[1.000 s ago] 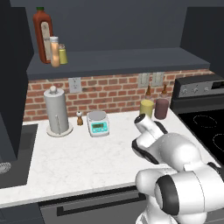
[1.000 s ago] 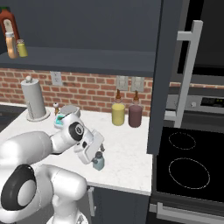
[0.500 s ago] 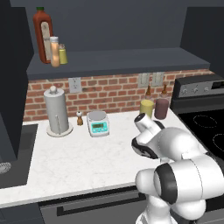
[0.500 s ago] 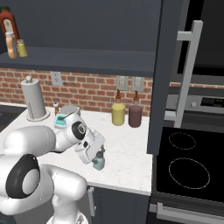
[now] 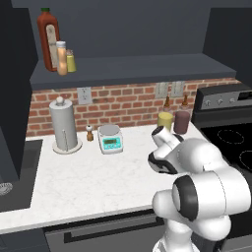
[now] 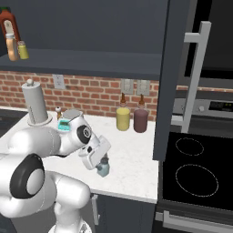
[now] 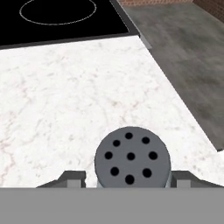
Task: Put the shaker and condiment bottle from the counter next to their counterparts in the cabinet.
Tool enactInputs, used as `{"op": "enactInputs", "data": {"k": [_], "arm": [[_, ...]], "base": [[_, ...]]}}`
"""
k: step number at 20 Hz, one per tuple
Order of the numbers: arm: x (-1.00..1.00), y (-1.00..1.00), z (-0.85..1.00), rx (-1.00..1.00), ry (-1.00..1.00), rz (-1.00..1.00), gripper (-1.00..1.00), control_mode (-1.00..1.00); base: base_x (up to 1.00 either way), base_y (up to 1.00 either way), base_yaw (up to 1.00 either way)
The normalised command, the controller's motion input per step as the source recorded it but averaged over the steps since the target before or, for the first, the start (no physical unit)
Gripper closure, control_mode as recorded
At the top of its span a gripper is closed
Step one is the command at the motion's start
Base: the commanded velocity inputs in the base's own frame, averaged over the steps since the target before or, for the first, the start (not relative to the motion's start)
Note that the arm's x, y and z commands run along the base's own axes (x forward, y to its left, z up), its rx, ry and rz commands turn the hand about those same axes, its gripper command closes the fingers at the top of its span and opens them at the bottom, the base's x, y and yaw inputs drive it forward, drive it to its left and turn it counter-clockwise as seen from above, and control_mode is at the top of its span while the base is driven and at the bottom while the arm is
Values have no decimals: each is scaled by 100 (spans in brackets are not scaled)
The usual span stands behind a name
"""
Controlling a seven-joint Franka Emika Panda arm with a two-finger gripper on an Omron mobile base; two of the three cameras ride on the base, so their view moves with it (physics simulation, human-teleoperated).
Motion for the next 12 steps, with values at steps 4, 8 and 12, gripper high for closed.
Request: {"op": "enactInputs", "data": {"k": [4, 8, 12], "arm": [[-6, 0, -11, 0, 0, -5, 100, -100], [-6, 0, -6, 0, 0, -4, 100, -100], [-32, 0, 0, 0, 0, 0, 100, -100]], "base": [[0, 0, 0], [0, 0, 0], [0, 0, 0]]}}
